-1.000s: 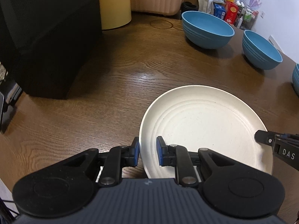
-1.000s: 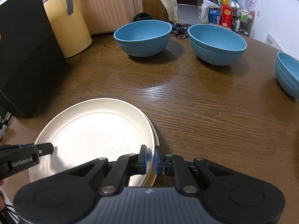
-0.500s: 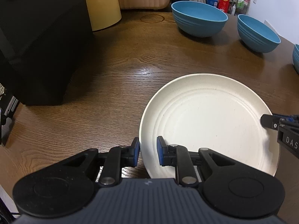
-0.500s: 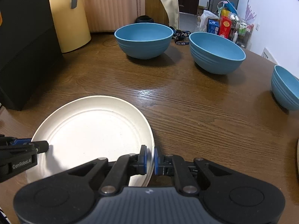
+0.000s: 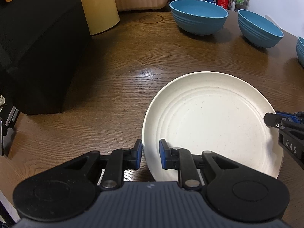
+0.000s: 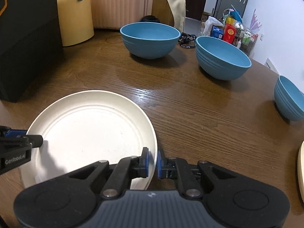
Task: Organize plates and bowls
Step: 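Push the stacked cream plates across the table with both closed grippers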
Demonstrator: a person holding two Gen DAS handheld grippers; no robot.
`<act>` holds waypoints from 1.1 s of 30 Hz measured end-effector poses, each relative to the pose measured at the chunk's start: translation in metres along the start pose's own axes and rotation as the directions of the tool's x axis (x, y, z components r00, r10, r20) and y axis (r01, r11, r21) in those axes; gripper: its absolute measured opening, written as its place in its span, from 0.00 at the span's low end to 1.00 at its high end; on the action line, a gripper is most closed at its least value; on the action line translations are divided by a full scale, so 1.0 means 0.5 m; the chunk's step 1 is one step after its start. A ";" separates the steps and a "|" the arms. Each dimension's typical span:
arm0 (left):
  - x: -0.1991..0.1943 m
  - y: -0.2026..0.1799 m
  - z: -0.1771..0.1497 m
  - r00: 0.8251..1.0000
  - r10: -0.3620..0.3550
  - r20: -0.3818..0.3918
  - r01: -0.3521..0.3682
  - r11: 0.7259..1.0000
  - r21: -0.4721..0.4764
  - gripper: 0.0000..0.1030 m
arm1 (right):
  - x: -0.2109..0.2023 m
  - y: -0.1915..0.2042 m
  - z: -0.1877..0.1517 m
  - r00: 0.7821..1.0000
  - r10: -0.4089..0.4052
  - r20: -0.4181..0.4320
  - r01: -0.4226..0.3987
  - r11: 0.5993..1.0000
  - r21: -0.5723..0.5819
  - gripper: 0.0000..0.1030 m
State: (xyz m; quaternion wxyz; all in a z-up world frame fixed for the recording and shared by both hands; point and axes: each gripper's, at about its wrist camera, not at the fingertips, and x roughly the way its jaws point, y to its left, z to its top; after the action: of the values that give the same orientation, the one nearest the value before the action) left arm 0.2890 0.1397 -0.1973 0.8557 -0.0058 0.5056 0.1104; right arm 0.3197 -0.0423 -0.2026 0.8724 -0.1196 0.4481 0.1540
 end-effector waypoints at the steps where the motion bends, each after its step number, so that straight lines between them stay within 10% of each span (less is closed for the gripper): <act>1: 0.000 0.000 0.000 1.000 0.001 0.001 -0.001 1.000 0.002 0.19 | 0.001 0.000 -0.001 1.000 0.000 0.004 0.000 1.000 -0.003 0.09; 33: -0.028 0.015 -0.011 0.999 -0.014 0.032 0.014 1.000 -0.014 0.15 | -0.022 -0.042 0.008 0.995 0.095 -0.023 -0.092 0.988 0.124 0.12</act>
State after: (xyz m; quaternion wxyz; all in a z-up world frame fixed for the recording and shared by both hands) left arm 0.2765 0.1439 -0.1871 0.8643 -0.0137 0.4911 0.1081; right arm 0.3245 -0.0619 -0.1898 0.8634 -0.0468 0.4744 0.1650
